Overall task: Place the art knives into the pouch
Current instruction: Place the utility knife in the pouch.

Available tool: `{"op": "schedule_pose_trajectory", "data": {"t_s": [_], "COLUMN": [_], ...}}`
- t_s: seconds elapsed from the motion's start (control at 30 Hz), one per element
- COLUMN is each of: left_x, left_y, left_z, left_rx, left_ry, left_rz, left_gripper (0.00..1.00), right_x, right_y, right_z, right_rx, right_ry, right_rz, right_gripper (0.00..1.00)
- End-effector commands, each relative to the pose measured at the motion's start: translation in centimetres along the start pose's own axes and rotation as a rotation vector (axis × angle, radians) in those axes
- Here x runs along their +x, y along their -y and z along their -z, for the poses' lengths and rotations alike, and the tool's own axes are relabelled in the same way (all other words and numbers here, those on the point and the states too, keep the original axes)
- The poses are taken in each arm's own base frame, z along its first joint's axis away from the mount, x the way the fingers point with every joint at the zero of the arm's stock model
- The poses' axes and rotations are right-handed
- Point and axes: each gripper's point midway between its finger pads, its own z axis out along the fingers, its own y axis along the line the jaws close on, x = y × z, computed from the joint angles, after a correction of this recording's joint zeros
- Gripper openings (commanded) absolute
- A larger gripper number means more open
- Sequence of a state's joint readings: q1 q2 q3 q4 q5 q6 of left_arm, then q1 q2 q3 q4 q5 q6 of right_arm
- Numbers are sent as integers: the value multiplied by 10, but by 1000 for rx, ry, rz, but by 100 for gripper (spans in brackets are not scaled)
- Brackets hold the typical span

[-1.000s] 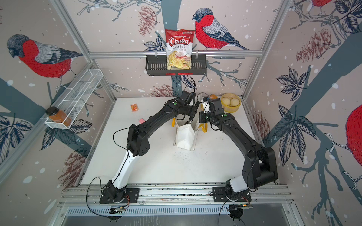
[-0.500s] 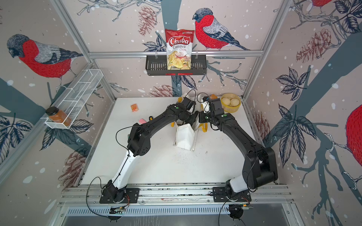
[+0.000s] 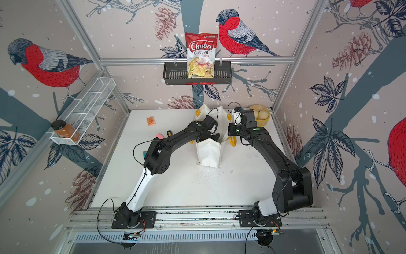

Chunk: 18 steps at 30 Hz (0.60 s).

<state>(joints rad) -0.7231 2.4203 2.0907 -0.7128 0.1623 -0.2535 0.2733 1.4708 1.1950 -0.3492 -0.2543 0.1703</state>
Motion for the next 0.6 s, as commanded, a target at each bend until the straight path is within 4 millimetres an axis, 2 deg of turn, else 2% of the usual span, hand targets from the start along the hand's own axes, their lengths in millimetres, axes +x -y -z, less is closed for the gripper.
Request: {"op": "schedule_pose_trajectory", "data": {"t_s": [0.0,0.57], "left_x": [16,46], "left_y": [-12,-59], "left_z": [5,19], "left_rx": [-54,-167], "left_ry": [-39,-86], "left_rz": [-5,35], "left_gripper": [26,26], "right_x": [-22,-24], "right_y": [-1,17], "right_z": [5,12], "right_rx": [-8,26], "right_ry": [76,89], "right_rz": [-8,-31], "right_gripper": [0,0]}}
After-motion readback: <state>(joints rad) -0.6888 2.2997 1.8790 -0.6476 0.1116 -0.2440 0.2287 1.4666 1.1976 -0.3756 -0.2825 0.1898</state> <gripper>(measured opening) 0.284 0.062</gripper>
